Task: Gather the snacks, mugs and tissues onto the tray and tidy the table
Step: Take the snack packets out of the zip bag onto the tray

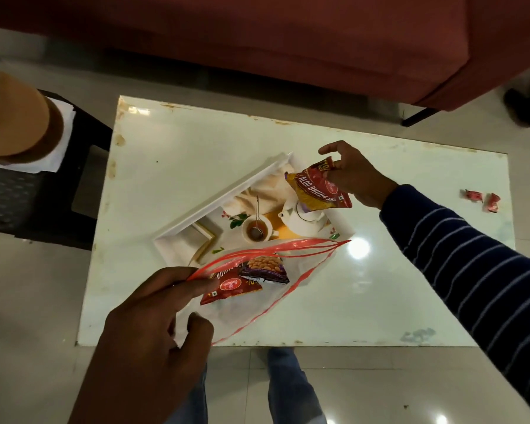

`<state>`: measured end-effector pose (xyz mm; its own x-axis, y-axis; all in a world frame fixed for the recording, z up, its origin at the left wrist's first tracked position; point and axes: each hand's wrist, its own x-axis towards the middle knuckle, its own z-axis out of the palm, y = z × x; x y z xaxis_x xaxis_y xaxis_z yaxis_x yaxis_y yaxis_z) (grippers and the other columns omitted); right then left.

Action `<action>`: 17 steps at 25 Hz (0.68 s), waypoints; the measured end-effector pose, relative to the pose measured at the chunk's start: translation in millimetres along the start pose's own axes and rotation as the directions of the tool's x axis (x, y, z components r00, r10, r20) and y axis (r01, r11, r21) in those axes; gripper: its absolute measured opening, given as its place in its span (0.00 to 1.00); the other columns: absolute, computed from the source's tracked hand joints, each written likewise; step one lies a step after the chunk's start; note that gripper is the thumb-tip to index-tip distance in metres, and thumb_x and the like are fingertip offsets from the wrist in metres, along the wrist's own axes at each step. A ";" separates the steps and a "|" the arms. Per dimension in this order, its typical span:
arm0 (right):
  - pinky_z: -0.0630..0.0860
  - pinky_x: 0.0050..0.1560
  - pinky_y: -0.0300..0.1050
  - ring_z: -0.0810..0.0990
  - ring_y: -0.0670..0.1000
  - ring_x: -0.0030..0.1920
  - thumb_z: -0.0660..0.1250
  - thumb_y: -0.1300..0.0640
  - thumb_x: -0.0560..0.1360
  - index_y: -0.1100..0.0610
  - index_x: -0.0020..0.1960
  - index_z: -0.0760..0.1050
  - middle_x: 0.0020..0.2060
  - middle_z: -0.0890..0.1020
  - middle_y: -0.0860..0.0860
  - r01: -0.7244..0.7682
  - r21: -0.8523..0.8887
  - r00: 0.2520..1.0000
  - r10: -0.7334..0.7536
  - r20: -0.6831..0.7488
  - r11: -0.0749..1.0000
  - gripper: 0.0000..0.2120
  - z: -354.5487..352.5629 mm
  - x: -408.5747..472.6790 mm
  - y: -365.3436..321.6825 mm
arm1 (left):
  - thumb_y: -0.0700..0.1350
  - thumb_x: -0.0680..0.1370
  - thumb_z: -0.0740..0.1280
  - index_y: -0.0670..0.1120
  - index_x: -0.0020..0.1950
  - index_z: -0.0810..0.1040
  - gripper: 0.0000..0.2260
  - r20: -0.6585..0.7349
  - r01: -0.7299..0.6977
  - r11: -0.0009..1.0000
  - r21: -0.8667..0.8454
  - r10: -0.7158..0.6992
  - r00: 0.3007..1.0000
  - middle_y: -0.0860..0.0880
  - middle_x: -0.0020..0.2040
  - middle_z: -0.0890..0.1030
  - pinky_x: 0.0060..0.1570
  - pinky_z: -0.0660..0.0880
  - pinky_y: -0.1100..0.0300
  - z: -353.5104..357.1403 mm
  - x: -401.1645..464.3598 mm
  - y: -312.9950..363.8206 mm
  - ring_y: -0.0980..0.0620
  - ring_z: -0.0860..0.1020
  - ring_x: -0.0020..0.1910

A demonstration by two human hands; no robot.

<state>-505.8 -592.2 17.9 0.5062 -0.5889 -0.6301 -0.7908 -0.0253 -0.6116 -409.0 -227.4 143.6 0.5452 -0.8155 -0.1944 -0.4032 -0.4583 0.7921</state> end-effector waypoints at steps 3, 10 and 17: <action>0.82 0.51 0.58 0.82 0.59 0.52 0.65 0.67 0.74 0.48 0.61 0.69 0.58 0.78 0.60 -0.020 -0.066 1.000 0.022 0.023 0.998 0.21 7.7 25.6 -1.2 | 0.54 0.71 0.63 0.53 0.55 0.81 0.15 -0.008 -0.013 1.000 -0.006 0.013 1.000 0.66 0.55 0.74 0.42 0.67 0.85 0.7 1.3 1.6 0.76 0.72 0.51; 0.79 0.53 0.48 0.78 0.54 0.58 0.61 0.68 0.76 0.61 0.65 0.70 0.61 0.79 0.57 0.212 -0.245 0.907 -0.284 -0.312 0.946 0.18 25.6 29.0 -27.1 | 0.52 0.72 0.64 0.47 0.58 0.84 0.19 -0.073 0.036 0.999 0.007 -0.035 0.997 0.59 0.54 0.77 0.42 0.69 0.83 11.4 0.7 -0.3 0.67 0.76 0.44; 0.78 0.44 0.33 0.84 0.46 0.43 0.63 0.69 0.73 0.58 0.47 0.81 0.41 0.85 0.49 0.576 0.187 0.817 -0.556 -0.153 0.796 0.10 42.1 -197.9 -86.6 | 0.39 0.64 0.69 0.41 0.61 0.81 0.24 -0.025 0.111 0.994 0.013 -0.110 0.994 0.44 0.56 0.81 0.36 0.67 0.84 11.0 8.4 18.5 0.52 0.71 0.29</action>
<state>-523.0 -439.5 175.4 0.8003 -0.5908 -0.1020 -0.2736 -0.2086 -0.9389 -420.0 -246.6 150.2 0.6044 -0.7509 -0.2660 -0.3502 -0.5504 0.7579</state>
